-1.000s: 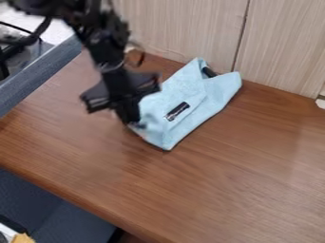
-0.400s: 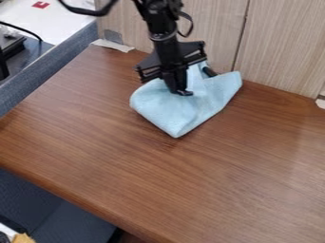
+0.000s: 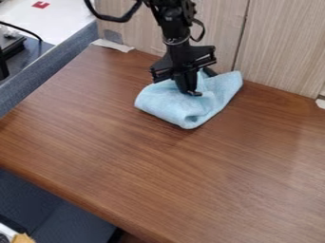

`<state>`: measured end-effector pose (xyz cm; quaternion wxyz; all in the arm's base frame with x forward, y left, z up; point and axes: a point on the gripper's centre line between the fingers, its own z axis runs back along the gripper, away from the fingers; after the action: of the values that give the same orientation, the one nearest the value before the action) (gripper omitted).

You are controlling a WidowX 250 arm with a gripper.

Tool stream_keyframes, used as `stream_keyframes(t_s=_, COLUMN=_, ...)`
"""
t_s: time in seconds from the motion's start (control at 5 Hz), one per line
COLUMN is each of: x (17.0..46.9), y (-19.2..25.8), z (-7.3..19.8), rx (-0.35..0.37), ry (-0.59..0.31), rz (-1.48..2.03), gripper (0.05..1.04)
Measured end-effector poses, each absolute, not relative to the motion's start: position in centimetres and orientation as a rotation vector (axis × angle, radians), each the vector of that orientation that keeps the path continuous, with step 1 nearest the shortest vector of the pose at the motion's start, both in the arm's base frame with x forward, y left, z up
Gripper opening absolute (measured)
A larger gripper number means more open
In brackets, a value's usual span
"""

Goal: Fold the cloth from bottom to top

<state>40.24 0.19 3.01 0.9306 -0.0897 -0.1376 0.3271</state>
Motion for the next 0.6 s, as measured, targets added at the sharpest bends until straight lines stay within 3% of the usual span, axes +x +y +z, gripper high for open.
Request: stream_keyframes(t_s=0.6, x=40.58, y=0.00, z=0.59, rx=-0.164, ry=-0.254, rz=0.614, gripper=0.114)
